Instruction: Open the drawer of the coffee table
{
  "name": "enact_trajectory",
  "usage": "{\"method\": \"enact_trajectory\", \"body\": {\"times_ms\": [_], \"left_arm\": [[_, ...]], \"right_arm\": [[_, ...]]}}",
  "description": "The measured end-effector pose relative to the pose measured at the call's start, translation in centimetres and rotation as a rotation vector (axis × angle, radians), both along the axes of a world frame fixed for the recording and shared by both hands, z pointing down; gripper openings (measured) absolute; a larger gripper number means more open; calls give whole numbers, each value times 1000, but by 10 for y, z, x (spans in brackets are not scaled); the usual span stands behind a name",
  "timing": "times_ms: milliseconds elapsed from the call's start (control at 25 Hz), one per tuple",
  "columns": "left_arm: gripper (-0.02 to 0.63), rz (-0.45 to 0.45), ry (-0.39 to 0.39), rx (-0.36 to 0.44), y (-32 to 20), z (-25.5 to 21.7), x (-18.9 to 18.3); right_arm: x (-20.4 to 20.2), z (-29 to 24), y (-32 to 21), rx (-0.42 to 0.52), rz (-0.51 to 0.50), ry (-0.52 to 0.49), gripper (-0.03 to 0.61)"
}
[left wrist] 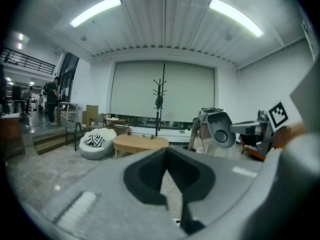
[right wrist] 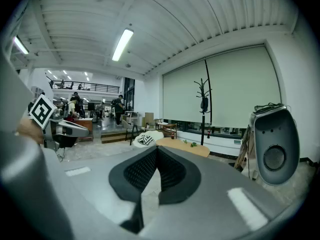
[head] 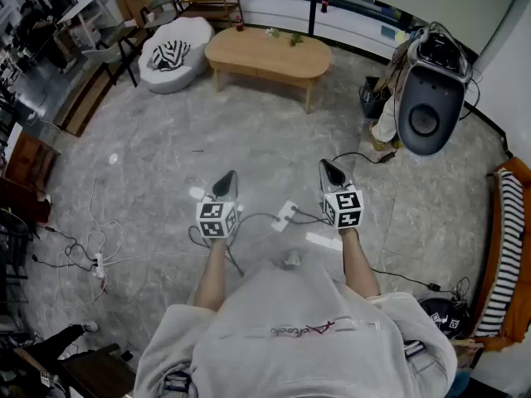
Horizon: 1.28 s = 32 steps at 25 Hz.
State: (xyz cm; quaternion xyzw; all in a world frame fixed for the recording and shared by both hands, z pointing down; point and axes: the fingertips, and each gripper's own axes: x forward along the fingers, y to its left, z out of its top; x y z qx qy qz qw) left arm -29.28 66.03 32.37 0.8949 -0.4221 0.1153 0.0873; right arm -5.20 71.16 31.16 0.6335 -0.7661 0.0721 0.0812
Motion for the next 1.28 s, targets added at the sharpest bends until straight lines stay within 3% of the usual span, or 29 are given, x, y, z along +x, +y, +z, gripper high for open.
{"method": "enact_trajectory", "body": {"times_ms": [760, 1280], "left_arm": [[2, -22, -18, 6, 14, -4, 24], [2, -25, -32, -8, -2, 9, 50]], "right_arm": [[27, 4, 8, 19, -27, -31, 5], [54, 21, -7, -10, -52, -45, 5]]}}
